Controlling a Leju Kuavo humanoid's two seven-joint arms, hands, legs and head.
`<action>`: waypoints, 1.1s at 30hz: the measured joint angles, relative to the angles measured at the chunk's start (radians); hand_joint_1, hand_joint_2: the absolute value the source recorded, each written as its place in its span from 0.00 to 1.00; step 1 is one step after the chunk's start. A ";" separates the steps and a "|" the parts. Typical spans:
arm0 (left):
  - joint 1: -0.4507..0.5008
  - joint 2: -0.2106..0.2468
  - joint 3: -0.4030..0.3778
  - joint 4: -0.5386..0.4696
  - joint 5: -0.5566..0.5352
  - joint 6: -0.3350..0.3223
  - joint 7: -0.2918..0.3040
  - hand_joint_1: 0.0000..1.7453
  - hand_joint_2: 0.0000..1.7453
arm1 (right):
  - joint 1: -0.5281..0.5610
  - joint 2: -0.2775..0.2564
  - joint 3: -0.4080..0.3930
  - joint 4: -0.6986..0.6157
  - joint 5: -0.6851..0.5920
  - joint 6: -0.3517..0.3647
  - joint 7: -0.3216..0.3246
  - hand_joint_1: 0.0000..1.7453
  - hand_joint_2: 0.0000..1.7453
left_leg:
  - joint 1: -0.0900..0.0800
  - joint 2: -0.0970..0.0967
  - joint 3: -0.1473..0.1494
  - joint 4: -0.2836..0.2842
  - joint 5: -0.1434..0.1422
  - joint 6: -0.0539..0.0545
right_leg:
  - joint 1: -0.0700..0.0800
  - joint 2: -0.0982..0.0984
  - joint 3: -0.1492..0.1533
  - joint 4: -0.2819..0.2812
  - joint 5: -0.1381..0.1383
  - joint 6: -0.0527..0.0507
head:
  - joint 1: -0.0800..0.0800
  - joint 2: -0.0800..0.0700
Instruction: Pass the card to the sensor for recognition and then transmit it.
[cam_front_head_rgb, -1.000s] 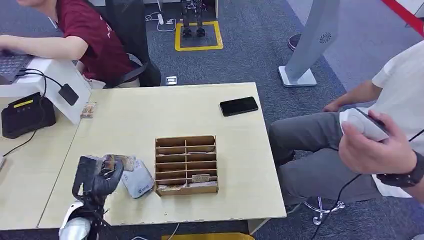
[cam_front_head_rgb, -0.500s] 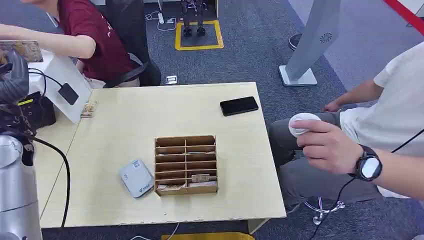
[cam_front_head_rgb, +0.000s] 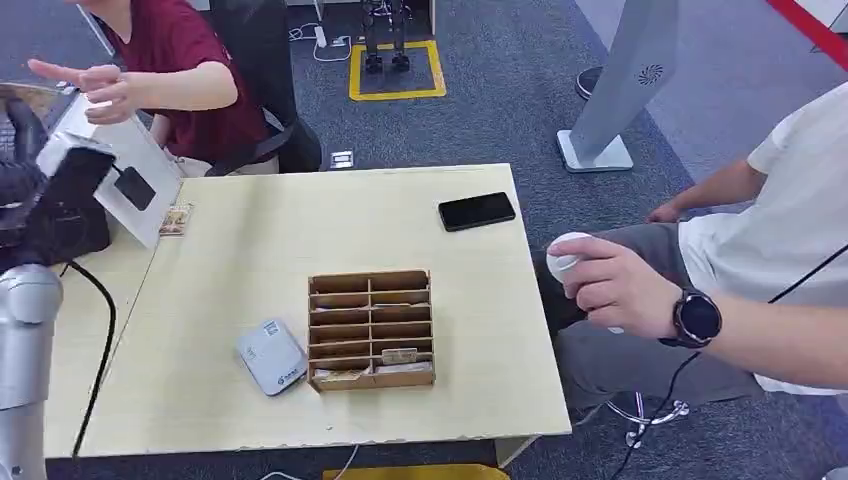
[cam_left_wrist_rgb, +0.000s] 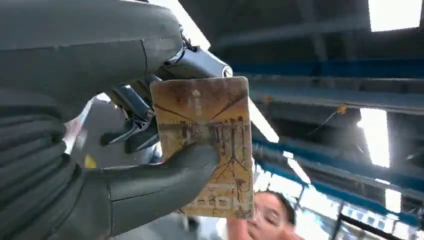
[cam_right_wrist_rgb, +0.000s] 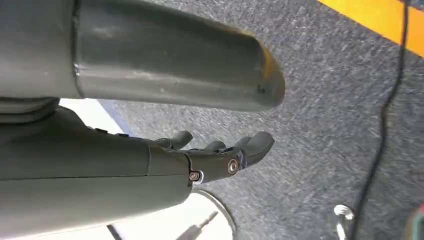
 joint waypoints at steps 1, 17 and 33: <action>-0.002 0.018 -0.016 0.025 -0.073 0.022 0.009 1.00 1.00 | -0.002 -0.001 0.004 0.000 0.000 0.001 -0.002 0.00 0.00 | 0.000 0.000 0.000 0.000 0.000 0.000 | 0.000 0.000 0.000 0.000 0.000 0.000 | -0.001 0.000; -0.096 0.111 -0.220 0.354 -0.359 0.180 0.068 1.00 1.00 | -0.008 -0.009 0.024 0.008 -0.001 -0.008 -0.013 0.00 0.00 | 0.000 0.002 -0.001 0.000 0.000 0.000 | 0.000 0.002 -0.001 0.000 0.001 0.000 | 0.000 0.000; -0.100 0.086 -0.222 0.395 -0.281 0.174 0.039 1.00 1.00 | -0.007 -0.009 0.024 0.008 -0.001 -0.008 -0.013 0.00 0.00 | 0.000 0.002 -0.002 0.000 0.000 0.000 | 0.000 0.003 -0.003 0.000 0.001 0.000 | 0.000 0.000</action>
